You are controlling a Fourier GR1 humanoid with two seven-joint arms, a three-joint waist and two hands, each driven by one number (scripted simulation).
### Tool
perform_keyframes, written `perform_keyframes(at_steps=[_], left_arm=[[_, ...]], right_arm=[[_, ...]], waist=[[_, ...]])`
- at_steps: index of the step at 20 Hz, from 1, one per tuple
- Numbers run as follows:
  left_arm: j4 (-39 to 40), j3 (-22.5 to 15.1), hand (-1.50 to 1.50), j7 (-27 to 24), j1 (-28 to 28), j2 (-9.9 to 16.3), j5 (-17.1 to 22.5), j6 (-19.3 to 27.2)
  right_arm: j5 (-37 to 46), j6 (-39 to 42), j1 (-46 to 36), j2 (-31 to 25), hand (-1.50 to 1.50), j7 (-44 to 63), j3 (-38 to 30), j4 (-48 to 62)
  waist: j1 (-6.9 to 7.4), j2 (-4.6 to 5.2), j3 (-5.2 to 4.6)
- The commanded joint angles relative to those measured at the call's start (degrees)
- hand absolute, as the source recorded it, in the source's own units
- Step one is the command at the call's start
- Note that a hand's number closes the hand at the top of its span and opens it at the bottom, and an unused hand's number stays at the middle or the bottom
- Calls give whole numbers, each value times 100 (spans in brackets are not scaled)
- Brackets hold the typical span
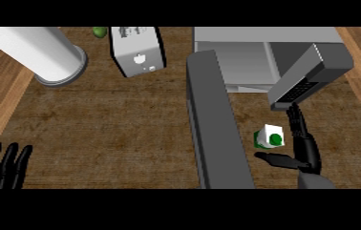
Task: Pick up the milk, place it into the microwave and close the microwave
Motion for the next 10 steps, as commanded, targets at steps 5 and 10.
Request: perform_keyframes(at_steps=[5,10], left_arm=[[-150,3,-150,-36,255,16,55,-214],[196,176,-150,-180,18,86,195,-211]], right_arm=[[-3,247,-950,-300,-150,-1046,-365,2082],[142,2351,-576,-374,-150,-1150,312,1895]], waist=[[44,8,5],[64,19,10]])
